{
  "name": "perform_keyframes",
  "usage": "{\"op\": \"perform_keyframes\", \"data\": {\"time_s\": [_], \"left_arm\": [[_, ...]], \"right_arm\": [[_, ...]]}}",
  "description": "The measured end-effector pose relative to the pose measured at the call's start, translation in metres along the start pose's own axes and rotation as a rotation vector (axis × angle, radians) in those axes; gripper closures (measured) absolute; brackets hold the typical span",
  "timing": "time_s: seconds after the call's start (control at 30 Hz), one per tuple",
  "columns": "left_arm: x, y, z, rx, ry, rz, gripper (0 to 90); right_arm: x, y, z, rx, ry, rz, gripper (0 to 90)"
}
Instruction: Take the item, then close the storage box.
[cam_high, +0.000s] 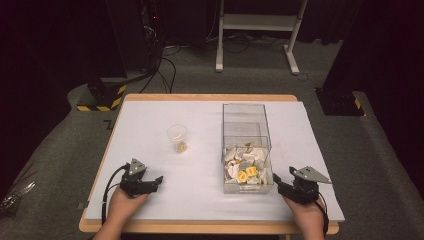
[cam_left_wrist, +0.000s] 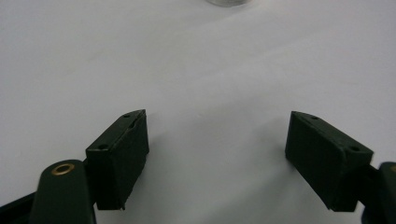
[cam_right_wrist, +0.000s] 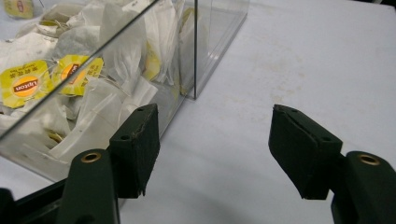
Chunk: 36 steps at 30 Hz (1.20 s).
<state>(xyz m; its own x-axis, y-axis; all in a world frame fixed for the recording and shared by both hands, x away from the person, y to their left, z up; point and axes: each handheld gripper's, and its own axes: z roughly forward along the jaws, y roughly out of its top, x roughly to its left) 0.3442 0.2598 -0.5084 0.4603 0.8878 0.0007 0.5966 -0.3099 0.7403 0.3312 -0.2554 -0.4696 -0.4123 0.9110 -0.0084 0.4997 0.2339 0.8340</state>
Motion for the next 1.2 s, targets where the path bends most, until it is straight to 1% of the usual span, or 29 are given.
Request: {"op": "perform_keyframes", "data": {"time_s": [0.2,0.27,0.47,0.5,0.7,0.83,1.07,1.2], "left_arm": [[0.0,0.0,0.0,0.001,0.0,0.001,21.8],[0.0,0.0,0.0,0.0,0.0,-0.001,21.7],[0.0,0.0,0.0,-0.002,0.002,-0.004,21.7],[0.0,0.0,0.0,-0.004,0.002,-0.004,21.7],[0.0,0.0,0.0,-0.004,0.001,-0.004,21.8],[0.0,0.0,0.0,-0.004,0.002,-0.004,21.8],[-0.001,0.0,0.0,-0.004,0.003,-0.004,21.8],[-0.001,0.0,0.0,-0.004,0.003,-0.004,21.8]], "right_arm": [[0.002,0.004,-0.012,-0.03,-0.009,-0.009,33.4],[0.003,0.006,-0.015,-0.038,-0.011,-0.002,33.3],[0.005,0.01,-0.023,-0.062,-0.024,-0.01,33.3],[0.005,0.011,-0.025,-0.065,-0.023,-0.004,33.3],[0.008,0.015,-0.03,-0.088,-0.014,-0.016,33.3],[0.013,0.018,-0.035,-0.106,0.005,-0.018,33.3],[0.027,0.02,-0.042,-0.13,0.051,-0.037,33.2],[0.036,0.02,-0.043,-0.125,0.074,-0.053,32.7]]}}
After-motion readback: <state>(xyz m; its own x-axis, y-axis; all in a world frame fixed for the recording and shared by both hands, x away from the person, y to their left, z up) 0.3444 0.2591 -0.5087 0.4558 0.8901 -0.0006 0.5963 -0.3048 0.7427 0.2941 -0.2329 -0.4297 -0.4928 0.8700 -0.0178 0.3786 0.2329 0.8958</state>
